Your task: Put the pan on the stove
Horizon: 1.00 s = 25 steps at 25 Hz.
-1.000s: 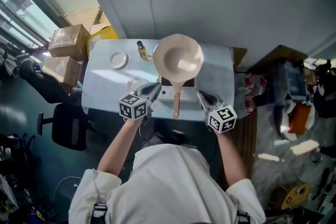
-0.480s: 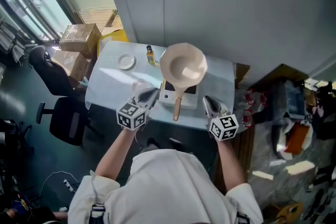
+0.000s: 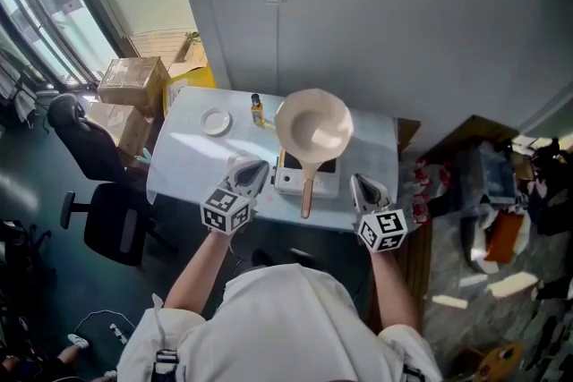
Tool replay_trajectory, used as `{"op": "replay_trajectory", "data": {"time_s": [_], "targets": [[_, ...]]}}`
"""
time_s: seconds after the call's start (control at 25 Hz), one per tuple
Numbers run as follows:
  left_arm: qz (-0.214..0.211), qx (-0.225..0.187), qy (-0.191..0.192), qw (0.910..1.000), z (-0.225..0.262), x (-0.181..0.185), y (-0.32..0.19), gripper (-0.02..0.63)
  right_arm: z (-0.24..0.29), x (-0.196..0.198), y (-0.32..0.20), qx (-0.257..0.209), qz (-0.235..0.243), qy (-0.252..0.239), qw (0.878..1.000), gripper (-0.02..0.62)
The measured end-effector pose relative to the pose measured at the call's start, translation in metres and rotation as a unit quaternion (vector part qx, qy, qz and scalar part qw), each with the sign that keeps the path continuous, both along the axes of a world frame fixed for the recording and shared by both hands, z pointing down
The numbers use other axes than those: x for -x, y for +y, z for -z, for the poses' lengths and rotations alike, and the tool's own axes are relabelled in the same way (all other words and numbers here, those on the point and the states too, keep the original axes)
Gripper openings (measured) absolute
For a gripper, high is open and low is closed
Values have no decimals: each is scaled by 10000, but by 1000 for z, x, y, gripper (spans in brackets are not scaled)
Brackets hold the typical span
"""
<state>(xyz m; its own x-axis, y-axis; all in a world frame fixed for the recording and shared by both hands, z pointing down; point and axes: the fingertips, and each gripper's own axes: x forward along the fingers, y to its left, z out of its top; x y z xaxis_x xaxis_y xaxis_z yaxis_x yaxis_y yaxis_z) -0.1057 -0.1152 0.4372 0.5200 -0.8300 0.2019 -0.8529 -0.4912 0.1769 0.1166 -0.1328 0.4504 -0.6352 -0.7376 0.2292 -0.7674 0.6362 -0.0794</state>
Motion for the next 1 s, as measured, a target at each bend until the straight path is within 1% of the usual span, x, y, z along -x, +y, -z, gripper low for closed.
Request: {"op": "replay_trajectory", "data": {"time_s": [0.36,0.72,1.0], "targets": [[-132,-80,88,9998,11,6,-3,20,10,11,2,-127,-71,-68,9999,31],[-163,1,142,9998,6,7,-3,20,12,5,6,-128,-229,-87,9996,31],[-179,21,141,9997,5,6,-5,20,10,7,5,-111,-228,-80,9996,31]]}}
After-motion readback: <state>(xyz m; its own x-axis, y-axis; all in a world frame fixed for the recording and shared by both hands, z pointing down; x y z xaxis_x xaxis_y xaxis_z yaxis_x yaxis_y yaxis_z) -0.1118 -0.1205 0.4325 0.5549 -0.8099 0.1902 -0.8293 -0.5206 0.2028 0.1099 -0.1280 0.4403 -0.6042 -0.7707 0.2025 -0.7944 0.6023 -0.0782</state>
